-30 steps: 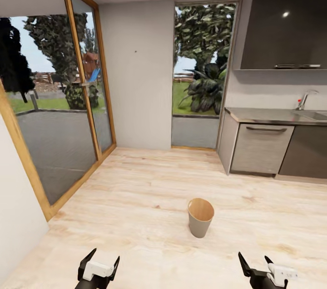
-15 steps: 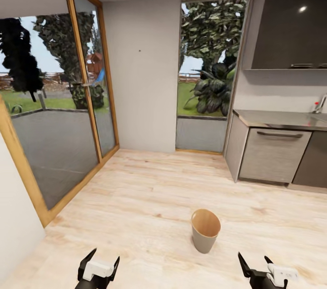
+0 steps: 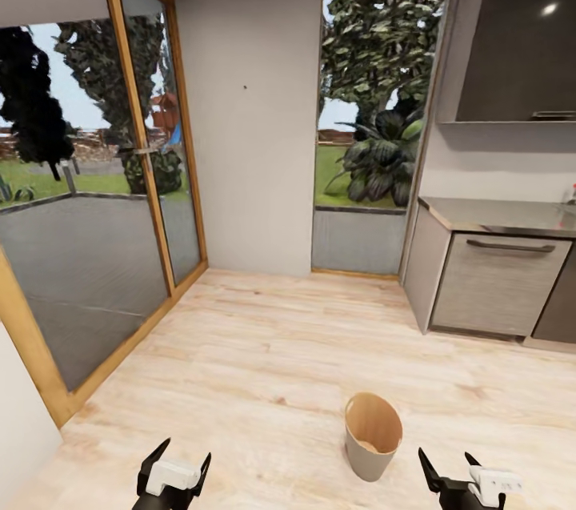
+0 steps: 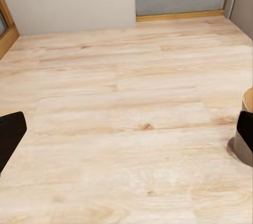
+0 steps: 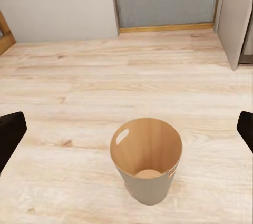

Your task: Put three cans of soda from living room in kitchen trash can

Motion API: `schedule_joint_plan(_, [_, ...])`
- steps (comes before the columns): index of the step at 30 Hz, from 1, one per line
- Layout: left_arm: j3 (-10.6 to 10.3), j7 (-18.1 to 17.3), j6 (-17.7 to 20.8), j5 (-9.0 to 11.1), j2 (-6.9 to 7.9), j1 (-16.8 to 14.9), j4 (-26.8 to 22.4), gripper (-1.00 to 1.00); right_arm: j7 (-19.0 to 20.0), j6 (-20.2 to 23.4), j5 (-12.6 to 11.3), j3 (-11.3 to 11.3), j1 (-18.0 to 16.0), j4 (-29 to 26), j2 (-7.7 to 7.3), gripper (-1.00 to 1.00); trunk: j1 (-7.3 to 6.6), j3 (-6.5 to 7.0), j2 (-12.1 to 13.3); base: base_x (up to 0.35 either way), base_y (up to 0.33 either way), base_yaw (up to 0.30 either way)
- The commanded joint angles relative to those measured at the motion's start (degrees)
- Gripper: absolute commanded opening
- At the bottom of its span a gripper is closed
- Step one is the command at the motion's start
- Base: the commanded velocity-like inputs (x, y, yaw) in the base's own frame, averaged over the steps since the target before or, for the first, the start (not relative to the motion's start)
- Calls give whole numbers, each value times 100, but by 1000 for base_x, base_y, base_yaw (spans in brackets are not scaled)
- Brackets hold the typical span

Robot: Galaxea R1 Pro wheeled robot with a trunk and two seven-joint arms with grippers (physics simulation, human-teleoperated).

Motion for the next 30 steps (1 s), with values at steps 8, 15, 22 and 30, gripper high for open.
schedule_joint_plan(8, [0, 16, 0, -3, -6, 0, 5, 100, -13, 0, 1, 194, -4, 5, -7, 100, 0, 0, 0, 327, 95, 0])
schedule_joint_plan(15, [0, 32, 0, -4, -8, 0, 7, 100, -22, 0, 1, 217, -5, 6, -9, 100, 0, 0, 0, 327, 35, 0])
schedule_joint_plan(22, [2, 35, 3, -4, -9, -6, 7, 100, -57, 0, 4, 216, -3, 6, -9, 100, 0, 0, 0, 327, 4, 0])
schedule_joint_plan(30, [28, 36, -1, -1, -9, -9, 42, 100, -59, 0, 8, 209, -5, 6, -9, 100, 0, 0, 0, 320, 0, 0])
